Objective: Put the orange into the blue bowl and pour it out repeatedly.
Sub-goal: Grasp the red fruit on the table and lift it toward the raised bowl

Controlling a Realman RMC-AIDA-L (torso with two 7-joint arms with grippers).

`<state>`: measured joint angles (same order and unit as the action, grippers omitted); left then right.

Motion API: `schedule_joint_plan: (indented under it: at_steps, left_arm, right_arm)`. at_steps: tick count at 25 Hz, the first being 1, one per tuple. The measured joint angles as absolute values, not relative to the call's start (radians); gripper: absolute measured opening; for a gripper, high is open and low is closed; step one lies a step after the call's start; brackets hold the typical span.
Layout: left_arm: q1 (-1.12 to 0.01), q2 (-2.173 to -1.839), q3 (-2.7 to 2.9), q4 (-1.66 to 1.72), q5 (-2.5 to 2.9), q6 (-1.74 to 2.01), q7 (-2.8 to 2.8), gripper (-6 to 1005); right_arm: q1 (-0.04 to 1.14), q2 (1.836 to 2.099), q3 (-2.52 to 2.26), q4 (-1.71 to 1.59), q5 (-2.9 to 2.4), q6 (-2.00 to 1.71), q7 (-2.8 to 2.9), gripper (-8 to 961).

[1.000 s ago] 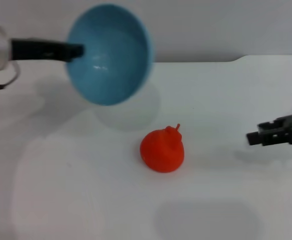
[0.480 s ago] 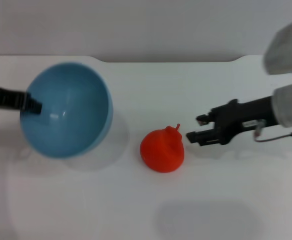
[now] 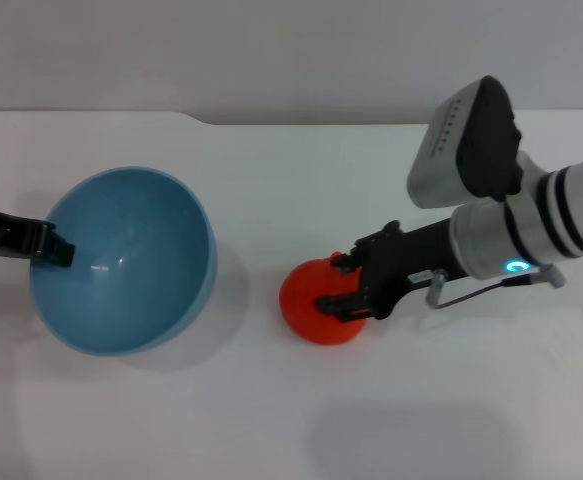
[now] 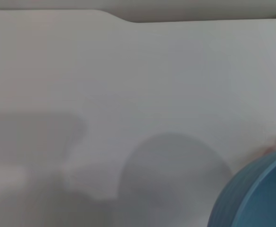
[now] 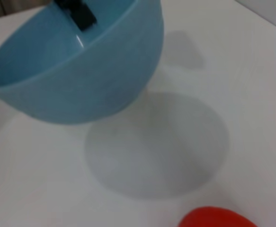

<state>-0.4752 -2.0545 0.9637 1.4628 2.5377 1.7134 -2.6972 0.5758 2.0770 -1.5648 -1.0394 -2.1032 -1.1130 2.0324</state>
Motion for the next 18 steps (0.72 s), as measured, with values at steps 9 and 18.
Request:
schedule_joint_plan:
  at_steps: [9,18]
  left_arm:
    - [-0.49,-2.054,1.054,1.465,2.543,1.711,-2.697,-1]
    - [-0.499,-2.056,1.064,1.465,2.544,1.714,-2.698,-1]
  right_arm:
    - [0.586,2.078,-1.639,-0.926,-2.045,-1.006,2.028,486]
    - [0.591,2.08,-1.693,-0.863,-2.004,-0.893,2.028,449]
